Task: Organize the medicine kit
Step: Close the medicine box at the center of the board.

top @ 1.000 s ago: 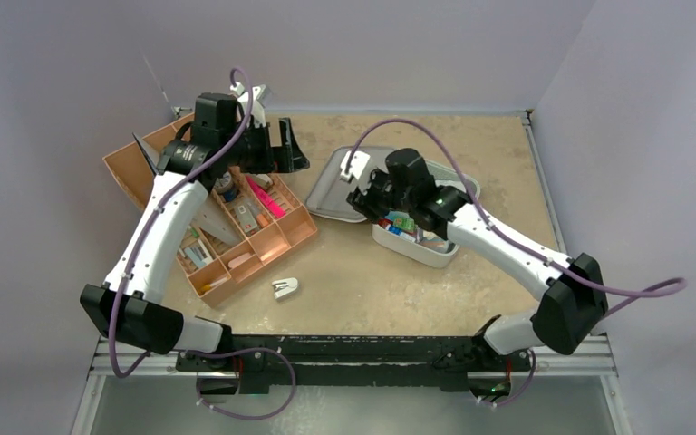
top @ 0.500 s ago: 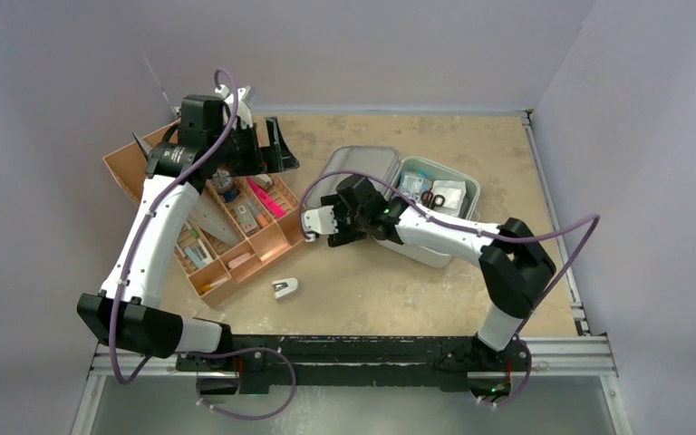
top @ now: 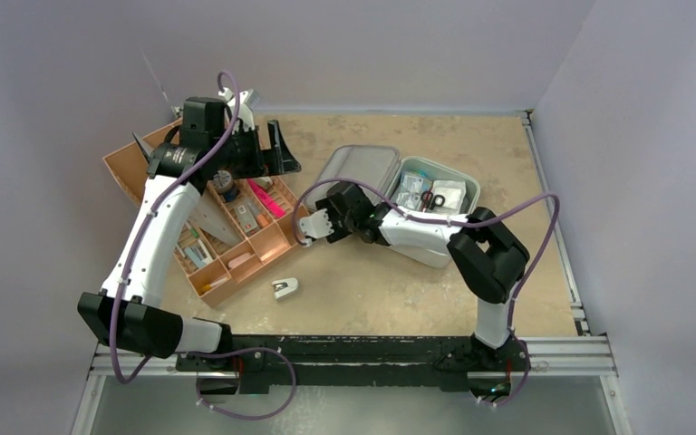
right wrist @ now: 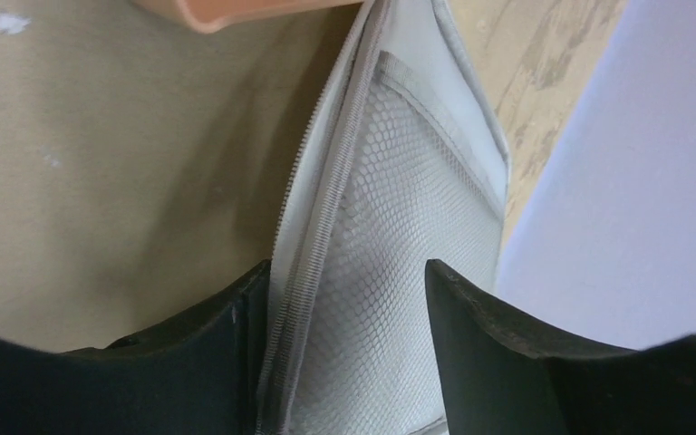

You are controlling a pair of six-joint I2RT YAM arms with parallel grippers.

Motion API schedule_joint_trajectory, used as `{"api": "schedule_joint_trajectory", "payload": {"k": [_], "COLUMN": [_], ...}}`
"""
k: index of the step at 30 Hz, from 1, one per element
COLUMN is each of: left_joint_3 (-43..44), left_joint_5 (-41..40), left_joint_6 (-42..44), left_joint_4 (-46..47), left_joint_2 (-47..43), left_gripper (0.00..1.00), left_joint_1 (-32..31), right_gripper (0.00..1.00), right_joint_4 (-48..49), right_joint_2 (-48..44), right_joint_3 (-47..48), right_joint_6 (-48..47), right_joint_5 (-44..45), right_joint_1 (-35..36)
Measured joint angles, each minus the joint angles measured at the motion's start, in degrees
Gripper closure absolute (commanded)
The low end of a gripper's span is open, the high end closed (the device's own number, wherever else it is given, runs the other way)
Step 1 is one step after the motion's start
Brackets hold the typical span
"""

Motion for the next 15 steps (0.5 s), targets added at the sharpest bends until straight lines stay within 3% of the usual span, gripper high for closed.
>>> {"api": "schedule_joint_trajectory", "payload": {"k": [9,15], "left_joint_3": [-1.16,-1.62], "left_joint_5": [1.55,3.02], "left_joint_6": [0.02,-0.09], "left_joint_4": [0.00,1.11], "left_joint_2": [0.28,1.90], "left_gripper": [0.13,0.17], "left_joint_1": [0.00,0.00], "right_gripper": [0.59,0.62], "right_joint_4": [10.27,17.57], "right_joint_2": [1.42,0.87], "right_joint_3": [-2.60,-5.73], "right_joint_6": [0.44,4.22], "right_joint_5": [2.34,2.69], "right_joint_1": [0.00,0.00]}}
